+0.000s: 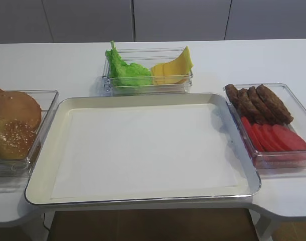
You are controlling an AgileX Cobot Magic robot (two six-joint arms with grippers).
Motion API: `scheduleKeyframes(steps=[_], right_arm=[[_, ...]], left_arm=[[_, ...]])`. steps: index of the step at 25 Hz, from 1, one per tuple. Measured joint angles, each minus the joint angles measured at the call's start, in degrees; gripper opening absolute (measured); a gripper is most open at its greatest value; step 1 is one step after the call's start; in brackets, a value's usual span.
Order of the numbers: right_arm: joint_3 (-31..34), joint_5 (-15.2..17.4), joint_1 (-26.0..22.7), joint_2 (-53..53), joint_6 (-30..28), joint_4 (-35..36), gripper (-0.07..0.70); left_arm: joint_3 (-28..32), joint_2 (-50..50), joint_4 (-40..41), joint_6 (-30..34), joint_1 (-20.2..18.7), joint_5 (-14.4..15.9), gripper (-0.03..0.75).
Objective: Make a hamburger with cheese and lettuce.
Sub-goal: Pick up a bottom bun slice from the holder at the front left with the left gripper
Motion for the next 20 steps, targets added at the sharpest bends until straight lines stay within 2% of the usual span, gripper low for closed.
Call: scheduleKeyframes(steps=[10, 16, 20], right_arm=[[0.0, 0.0, 0.0, 0.0, 0.4, 0.0, 0.431], [0.0, 0.0, 0.0, 0.0, 0.4, 0.0, 0.431], [0.0, 0.0, 0.0, 0.0, 0.4, 0.0, 0.431]], left_arm=[[-1.5, 4.3, 3.5, -1.7, 0.0, 0.0, 0.648], [-7.4, 11.7, 3.6, -2.9, 0.0, 0.0, 0.643], [-13.8, 19.8, 3.6, -2.3, 0.3, 0.0, 0.620]])
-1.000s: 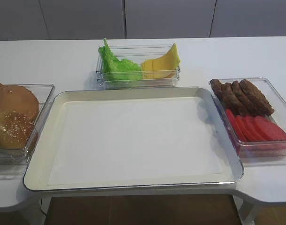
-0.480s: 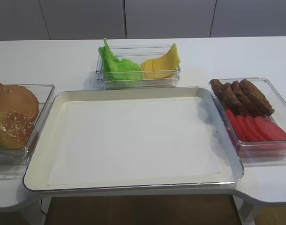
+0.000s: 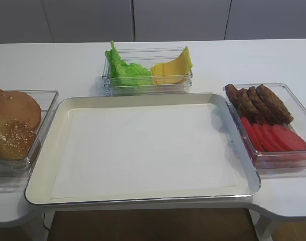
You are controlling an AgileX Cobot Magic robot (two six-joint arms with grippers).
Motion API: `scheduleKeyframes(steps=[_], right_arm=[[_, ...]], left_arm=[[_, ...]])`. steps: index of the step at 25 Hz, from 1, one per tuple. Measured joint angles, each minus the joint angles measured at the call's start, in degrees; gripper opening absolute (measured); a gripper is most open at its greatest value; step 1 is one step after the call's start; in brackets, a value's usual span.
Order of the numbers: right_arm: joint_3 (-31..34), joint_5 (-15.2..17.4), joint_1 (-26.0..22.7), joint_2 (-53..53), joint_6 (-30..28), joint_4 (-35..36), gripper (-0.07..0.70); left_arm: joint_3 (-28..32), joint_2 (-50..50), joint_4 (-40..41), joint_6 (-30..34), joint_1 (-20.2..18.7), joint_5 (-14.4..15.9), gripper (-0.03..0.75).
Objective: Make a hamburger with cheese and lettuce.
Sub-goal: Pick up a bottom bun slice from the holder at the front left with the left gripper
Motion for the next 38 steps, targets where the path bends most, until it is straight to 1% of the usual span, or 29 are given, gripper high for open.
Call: scheduleKeyframes(steps=[3, 8, 11, 13, 17, 19, 25, 28, 31, 38], right_arm=[[0.0, 0.0, 0.0, 0.0, 0.0, 0.0, 0.431], [0.0, 0.0, 0.0, 0.0, 0.0, 0.0, 0.431], [0.0, 0.0, 0.0, 0.0, 0.0, 0.0, 0.430], [0.0, 0.0, 0.0, 0.0, 0.0, 0.0, 0.430], [0.0, 0.0, 0.0, 0.0, -0.4, 0.0, 0.430], [0.0, 0.0, 0.0, 0.0, -0.4, 0.0, 0.430], [0.0, 0.0, 0.0, 0.0, -0.4, 0.0, 0.430], [0.0, 0.0, 0.0, 0.0, -0.4, 0.0, 0.430], [0.0, 0.0, 0.0, 0.0, -0.4, 0.0, 0.430], [0.0, 0.0, 0.0, 0.0, -0.4, 0.0, 0.430]], left_arm=[[-5.8, 6.6, 0.0, 0.8, 1.3, -0.1, 0.594], [-15.5, 16.6, -3.6, 3.6, 3.6, -0.2, 0.573], [-19.2, 21.6, -7.1, 5.6, 6.3, -0.3, 0.572], [-20.8, 24.5, -9.7, 7.1, 8.7, -0.3, 0.572], [-21.9, 30.0, -16.6, 10.2, 13.7, -0.6, 0.564], [-21.9, 32.7, -18.9, 11.6, 15.3, -0.6, 0.563], [-21.9, 38.5, -20.6, 14.5, 17.0, -0.9, 0.560], [-22.2, 40.7, -20.8, 15.4, 18.3, -1.2, 0.549], [-22.4, 41.9, -22.9, 16.7, 19.7, -1.3, 0.536], [-22.6, 44.6, -25.1, 18.6, 20.1, -1.5, 0.518]])
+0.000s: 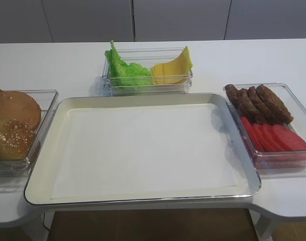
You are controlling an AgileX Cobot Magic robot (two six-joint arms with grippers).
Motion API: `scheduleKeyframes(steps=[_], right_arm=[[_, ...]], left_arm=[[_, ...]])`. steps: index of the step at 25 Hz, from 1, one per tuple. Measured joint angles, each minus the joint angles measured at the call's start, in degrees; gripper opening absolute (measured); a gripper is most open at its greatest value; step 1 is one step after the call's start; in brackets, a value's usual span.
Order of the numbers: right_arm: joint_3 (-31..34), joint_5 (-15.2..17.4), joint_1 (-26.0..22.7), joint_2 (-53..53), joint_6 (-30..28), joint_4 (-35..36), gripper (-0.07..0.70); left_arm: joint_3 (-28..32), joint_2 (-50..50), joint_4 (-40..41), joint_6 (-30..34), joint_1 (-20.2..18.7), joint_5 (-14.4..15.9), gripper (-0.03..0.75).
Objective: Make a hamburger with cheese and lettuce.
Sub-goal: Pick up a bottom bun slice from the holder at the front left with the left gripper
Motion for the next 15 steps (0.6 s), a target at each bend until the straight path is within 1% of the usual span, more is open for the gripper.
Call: scheduleKeyframes(steps=[7, 15], right_arm=[[0.0, 0.0, 0.0, 0.0, 0.0, 0.0, 0.430], [0.0, 0.0, 0.0, 0.0, 0.0, 0.0, 0.430]], left_arm=[[-0.1, 1.6, -0.1, 0.7, 0.2, -0.1, 0.492], [-0.1, 2.7, -2.5, 1.5, 2.0, -0.2, 0.465]])
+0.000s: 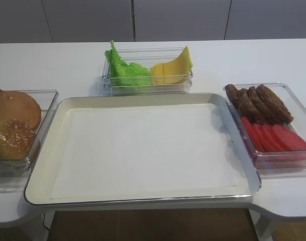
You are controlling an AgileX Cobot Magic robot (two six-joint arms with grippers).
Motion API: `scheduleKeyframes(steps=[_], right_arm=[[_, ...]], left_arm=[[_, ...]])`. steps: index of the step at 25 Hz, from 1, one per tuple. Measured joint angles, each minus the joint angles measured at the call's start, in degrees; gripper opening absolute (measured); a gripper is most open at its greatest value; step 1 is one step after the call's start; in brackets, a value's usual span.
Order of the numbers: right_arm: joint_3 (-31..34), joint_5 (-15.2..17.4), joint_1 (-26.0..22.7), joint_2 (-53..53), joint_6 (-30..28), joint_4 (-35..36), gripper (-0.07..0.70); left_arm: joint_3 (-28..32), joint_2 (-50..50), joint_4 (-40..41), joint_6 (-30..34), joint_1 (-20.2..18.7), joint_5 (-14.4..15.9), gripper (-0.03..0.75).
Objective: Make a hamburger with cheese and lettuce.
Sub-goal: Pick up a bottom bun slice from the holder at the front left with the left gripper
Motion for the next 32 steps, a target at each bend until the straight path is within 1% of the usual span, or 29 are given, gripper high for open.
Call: scheduleKeyframes(steps=[8, 17, 20, 24, 32], right_arm=[[0.0, 0.0, 0.0, 0.0, 0.0, 0.0, 0.430], [0.0, 0.0, 0.0, 0.0, -0.1, 0.0, 0.430], [0.0, 0.0, 0.0, 0.0, -0.1, 0.0, 0.430], [0.0, 0.0, 0.0, 0.0, -0.1, 0.0, 0.430], [0.0, 0.0, 0.0, 0.0, -0.1, 0.0, 0.430]], left_arm=[[0.0, 0.4, -1.7, 1.3, 0.3, 0.0, 0.458], [0.0, 1.6, -2.3, 1.4, 0.3, -0.1, 0.419], [0.0, 1.6, -2.6, 1.5, 0.3, -0.1, 0.378], [0.0, 1.6, -2.8, 1.5, 0.3, -0.1, 0.290], [0.0, 1.6, -3.9, 3.2, 0.3, -0.1, 0.160]])
